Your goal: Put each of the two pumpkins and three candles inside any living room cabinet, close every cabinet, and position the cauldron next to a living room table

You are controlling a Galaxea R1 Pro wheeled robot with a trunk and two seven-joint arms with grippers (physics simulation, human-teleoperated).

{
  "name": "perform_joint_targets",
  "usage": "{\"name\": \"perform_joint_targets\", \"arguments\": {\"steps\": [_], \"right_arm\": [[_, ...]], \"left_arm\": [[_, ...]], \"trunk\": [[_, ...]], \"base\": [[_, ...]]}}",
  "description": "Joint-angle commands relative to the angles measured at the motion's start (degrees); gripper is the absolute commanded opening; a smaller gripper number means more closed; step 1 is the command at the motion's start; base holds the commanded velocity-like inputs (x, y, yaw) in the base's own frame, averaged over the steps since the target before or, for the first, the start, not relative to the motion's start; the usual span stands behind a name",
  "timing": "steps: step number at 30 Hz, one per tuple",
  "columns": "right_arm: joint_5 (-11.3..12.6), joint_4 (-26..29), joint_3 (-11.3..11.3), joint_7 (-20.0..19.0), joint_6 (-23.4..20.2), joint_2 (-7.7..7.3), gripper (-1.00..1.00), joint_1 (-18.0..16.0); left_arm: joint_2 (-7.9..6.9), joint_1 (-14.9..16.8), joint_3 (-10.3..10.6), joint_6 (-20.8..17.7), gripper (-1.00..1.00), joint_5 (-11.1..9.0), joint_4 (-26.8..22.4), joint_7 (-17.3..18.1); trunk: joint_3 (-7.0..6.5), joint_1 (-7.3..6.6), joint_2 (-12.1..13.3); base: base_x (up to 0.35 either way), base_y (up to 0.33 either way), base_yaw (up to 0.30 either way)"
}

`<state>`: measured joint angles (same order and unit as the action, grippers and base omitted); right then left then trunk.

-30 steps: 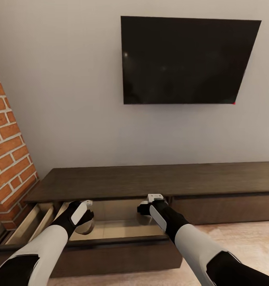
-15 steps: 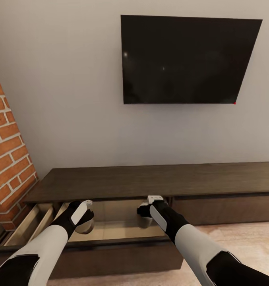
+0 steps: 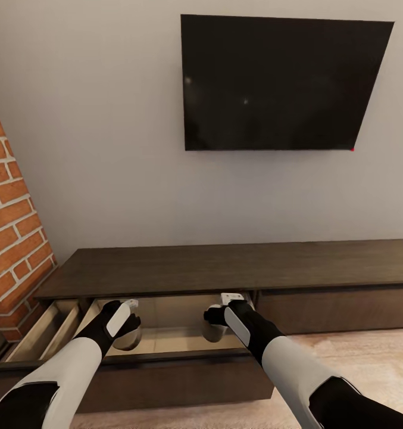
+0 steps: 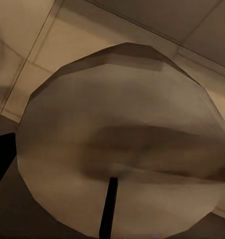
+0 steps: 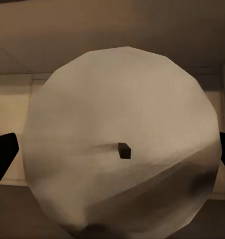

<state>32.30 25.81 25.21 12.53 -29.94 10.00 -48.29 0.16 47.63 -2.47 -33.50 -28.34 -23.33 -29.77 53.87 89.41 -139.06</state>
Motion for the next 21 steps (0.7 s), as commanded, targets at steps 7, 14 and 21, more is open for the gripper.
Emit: {"name": "perform_joint_targets", "arguments": {"steps": [7, 14, 21], "right_arm": [[0.6, 0.1, 0.3, 0.7, -0.1, 0.0, -1.0, -0.1], [0.4, 0.0, 0.4, 0.7, -0.2, 0.0, -1.0, -0.1], [0.4, 0.1, 0.3, 0.8, -0.1, 0.0, -1.0, -0.1]], "left_arm": [[-0.07, 0.0, -0.2, -0.5, -1.0, -0.5, -0.1, -0.3], [-0.07, 0.0, -0.2, -0.7, -1.0, -0.4, -0.1, -0.4], [-0.07, 0.0, -0.2, -0.8, -1.0, -0.4, -0.1, -0.4]], "trunk": [[0.06, -0.01, 0.0], [0.06, -0.01, 0.0], [0.06, -0.01, 0.0]], "base": [[0.03, 0.0, 0.0], [0.126, 0.0, 0.0], [0.004, 0.0, 0.0]]}}
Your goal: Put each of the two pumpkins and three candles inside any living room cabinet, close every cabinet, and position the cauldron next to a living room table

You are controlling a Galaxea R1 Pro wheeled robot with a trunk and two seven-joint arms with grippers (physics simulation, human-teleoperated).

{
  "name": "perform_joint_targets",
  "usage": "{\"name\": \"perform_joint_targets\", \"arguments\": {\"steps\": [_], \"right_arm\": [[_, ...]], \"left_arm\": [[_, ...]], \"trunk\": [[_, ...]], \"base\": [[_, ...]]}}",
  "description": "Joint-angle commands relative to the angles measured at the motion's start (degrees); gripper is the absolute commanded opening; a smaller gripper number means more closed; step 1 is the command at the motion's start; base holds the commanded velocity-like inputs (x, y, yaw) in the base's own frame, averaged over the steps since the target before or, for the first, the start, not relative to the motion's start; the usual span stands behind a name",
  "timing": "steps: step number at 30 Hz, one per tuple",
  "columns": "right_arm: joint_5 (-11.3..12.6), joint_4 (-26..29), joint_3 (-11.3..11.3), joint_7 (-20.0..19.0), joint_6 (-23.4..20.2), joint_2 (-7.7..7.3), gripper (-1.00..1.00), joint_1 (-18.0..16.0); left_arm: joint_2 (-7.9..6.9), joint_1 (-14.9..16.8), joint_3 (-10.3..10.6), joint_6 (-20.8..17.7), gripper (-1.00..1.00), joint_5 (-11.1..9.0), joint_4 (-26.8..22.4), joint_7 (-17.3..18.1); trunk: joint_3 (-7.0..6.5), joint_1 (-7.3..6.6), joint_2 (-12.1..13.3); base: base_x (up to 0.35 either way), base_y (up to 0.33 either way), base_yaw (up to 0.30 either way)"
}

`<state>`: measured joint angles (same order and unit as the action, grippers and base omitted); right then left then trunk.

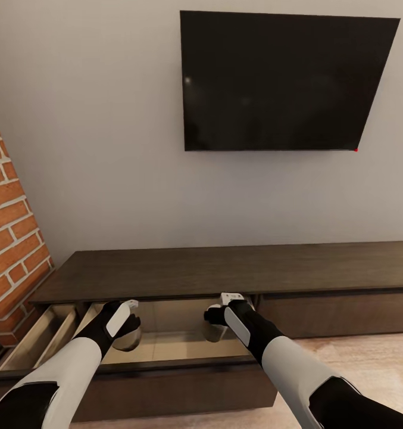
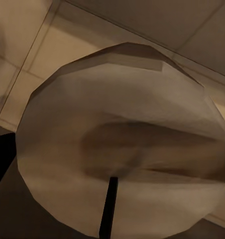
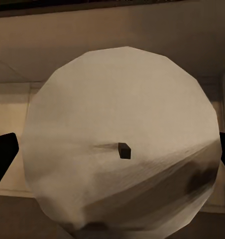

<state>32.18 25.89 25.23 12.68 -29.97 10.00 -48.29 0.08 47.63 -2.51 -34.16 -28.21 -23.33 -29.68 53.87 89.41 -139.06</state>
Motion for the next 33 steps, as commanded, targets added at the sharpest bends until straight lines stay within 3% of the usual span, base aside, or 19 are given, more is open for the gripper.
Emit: {"name": "perform_joint_targets", "arguments": {"steps": [1, 8, 15, 17, 21, 26, 28, 33], "right_arm": [[0.6, 0.1, 0.3, 0.6, -0.1, 0.0, -1.0, -0.1], [0.7, 0.0, 0.5, 1.0, -0.7, 0.0, -1.0, -0.1], [0.9, 0.2, 0.1, 6.5, -7.0, 0.0, -1.0, -0.7], [2.1, 0.3, 0.1, 7.5, -7.8, 0.0, -1.0, -1.5], [7.2, 0.2, 0.1, 8.2, -11.4, 0.0, -1.0, -3.4], [8.6, 0.2, 0.1, 10.0, -12.5, 0.0, -1.0, -3.9], [9.0, 0.2, 0.1, 12.3, -12.7, 0.0, -1.0, -4.6], [10.0, 0.2, 0.0, 12.9, -12.7, 0.0, -1.0, -5.9]], "left_arm": [[0.01, 0.0, -0.1, -0.2, -1.0, -0.5, -0.1, -0.5], [0.01, 0.0, -0.1, -0.2, -1.0, -0.5, -0.1, -0.5], [0.26, 0.0, 1.4, -0.3, -1.0, -0.6, -0.1, -0.6], [0.34, 0.0, 1.7, -0.4, -1.0, -0.7, -0.1, -0.6], [0.58, 0.0, 2.1, -1.3, -1.0, -0.7, -0.1, -0.7], [0.85, 0.1, 2.2, -10.6, -1.0, -0.7, -3.1, -0.9], [2.84, 0.6, 2.3, -20.6, -1.0, -0.8, -6.6, -1.4], [5.63, 3.9, 2.2, -23.3, -1.0, -0.9, -4.9, -3.6]], "trunk": [[0.06, -0.01, 0.0], [0.06, -0.01, 0.0], [0.06, -0.01, 0.0], [0.06, -0.01, 0.0], [0.06, -0.01, 0.0], [0.06, -0.01, 0.0], [0.06, -0.01, 0.0], [0.06, -0.01, 0.0]], "base": [[0.0, 0.0, 0.0], [0.0, 0.0, 0.0], [0.0, 0.0, 0.0], [0.0, 0.0, 0.0], [0.0, 0.0, 0.0], [0.0, 0.0, 0.0], [0.0, 0.0, 0.0], [0.0, 0.0, 0.0]]}}
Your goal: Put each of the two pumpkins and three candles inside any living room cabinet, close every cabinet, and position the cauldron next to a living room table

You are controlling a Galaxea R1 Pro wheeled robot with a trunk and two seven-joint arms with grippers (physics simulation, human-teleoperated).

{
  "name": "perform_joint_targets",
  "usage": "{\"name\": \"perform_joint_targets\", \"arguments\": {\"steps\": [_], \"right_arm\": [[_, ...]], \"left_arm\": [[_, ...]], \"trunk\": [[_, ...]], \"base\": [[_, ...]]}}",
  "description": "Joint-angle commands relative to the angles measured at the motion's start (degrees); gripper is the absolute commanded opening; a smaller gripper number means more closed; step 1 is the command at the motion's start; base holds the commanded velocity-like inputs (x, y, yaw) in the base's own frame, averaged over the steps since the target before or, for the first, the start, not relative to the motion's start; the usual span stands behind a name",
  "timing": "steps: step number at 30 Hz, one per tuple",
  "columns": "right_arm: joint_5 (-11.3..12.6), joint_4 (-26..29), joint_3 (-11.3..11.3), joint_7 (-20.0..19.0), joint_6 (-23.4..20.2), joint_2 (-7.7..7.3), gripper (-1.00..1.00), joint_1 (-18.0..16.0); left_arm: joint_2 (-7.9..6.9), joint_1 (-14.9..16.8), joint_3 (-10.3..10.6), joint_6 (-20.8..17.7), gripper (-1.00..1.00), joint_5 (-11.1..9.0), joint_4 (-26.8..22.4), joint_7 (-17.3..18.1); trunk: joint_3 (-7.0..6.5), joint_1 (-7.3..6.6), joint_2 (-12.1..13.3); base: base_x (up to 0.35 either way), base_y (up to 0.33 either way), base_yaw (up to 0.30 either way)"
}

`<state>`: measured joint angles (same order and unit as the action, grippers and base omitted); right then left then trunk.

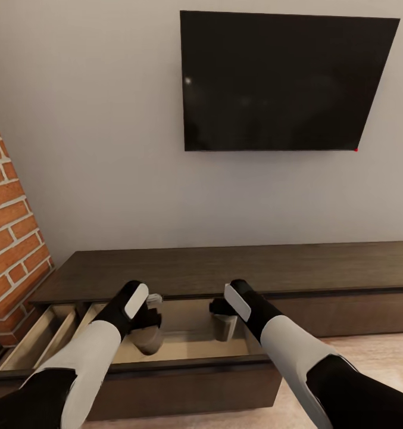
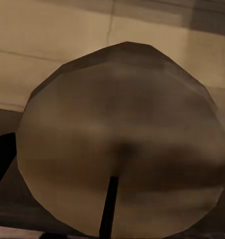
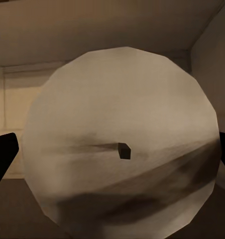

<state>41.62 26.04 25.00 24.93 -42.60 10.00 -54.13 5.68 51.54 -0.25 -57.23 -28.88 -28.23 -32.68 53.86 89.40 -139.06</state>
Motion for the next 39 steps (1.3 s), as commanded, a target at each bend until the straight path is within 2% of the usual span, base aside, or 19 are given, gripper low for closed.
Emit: {"name": "perform_joint_targets", "arguments": {"steps": [1, 5, 14, 21, 28, 39], "right_arm": [[0.6, 0.0, 0.2, 0.7, -0.1, 0.0, -1.0, -0.1], [0.7, -0.1, 0.3, 0.7, 0.1, 0.0, -1.0, -0.2], [0.7, -0.1, 0.2, 0.7, 0.6, 0.0, -1.0, -0.2], [0.8, -0.4, 0.1, 0.5, 0.6, 0.0, -1.0, -0.1], [0.8, -0.5, 0.2, 0.4, 0.7, 0.0, -1.0, 0.1], [0.7, -0.6, 0.1, 0.5, 0.7, 0.0, -1.0, 0.2]], "left_arm": [[0.35, 0.4, 0.0, -0.3, -1.0, -0.2, 0.1, -0.8], [0.82, 1.0, 0.0, -0.5, -1.0, -0.2, 0.3, -1.2], [0.63, 1.2, -0.2, -0.3, -1.0, 0.1, -0.1, -2.2], [0.71, 1.2, -0.3, 0.0, -1.0, 0.1, -0.1, -2.3], [0.87, 1.2, -0.5, 0.1, -1.0, -0.1, -0.1, -2.2], [1.0, 1.2, -0.5, 0.2, -1.0, 0.1, -0.1, -2.5]], "trunk": [[0.07, -0.01, 0.0], [0.07, -0.01, 0.0], [0.07, -0.01, 0.0], [0.07, -0.01, 0.0], [0.07, -0.01, 0.0], [2.07, 2.29, -4.2]], "base": [[0.0, 0.0, 0.0], [0.0, 0.0, 0.0], [0.001, 0.0, 0.0], [0.206, 0.0, 0.0], [0.03, 0.0, 0.0], [0.0, 0.0, 0.0]]}}
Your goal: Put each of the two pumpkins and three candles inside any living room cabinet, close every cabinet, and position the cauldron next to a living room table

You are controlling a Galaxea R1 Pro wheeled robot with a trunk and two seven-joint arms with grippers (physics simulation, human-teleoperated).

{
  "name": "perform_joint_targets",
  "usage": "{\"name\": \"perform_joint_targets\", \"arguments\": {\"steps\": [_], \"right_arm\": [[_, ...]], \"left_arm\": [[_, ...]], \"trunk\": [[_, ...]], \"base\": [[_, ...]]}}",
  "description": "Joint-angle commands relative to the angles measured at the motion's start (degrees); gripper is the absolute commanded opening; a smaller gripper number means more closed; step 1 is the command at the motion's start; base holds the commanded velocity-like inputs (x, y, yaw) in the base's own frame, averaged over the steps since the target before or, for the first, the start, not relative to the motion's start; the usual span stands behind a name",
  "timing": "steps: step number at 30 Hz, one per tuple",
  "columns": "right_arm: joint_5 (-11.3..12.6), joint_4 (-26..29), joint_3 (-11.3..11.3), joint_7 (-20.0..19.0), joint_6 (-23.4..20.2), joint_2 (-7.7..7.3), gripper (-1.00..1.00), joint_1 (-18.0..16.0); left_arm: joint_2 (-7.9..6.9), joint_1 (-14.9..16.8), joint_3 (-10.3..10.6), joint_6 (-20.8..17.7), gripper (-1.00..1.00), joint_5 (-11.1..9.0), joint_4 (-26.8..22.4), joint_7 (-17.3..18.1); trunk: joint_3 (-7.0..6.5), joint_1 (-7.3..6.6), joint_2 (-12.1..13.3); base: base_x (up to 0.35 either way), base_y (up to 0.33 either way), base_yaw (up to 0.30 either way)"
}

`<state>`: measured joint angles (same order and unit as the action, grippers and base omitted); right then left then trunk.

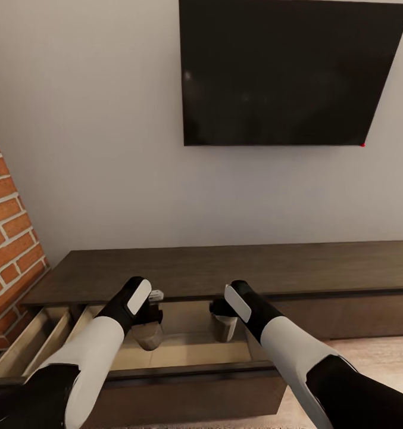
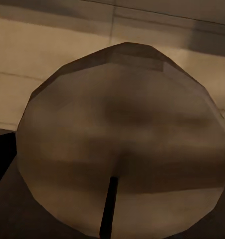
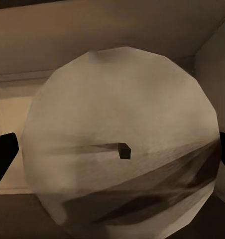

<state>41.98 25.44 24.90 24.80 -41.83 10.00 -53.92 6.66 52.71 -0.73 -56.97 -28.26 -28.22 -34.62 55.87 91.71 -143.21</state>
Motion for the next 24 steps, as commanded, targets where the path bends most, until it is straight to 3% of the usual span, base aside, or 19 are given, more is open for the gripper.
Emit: {"name": "perform_joint_targets", "arguments": {"steps": [1, 8, 24], "right_arm": [[0.4, 0.1, 0.2, 0.6, -0.1, 0.0, -1.0, -0.1], [0.3, 0.1, 0.2, 0.6, 0.0, 0.0, -1.0, 0.0], [0.1, 0.2, 0.2, 0.5, 0.0, 0.0, -1.0, -0.1]], "left_arm": [[0.02, 0.0, -0.1, 0.0, -1.0, -0.5, -0.1, -0.5], [0.02, 0.0, -0.1, 3.3, -1.0, -0.5, -0.1, -0.6], [0.02, 0.0, 0.0, 3.6, -1.0, -0.7, 0.0, -0.5]], "trunk": [[0.28, 0.01, -0.1], [1.83, 0.19, -0.1], [5.38, 0.6, -0.4]], "base": [[0.0, 0.0, 0.0], [0.0, 0.0, 0.0], [0.0, 0.0, 0.0]]}}
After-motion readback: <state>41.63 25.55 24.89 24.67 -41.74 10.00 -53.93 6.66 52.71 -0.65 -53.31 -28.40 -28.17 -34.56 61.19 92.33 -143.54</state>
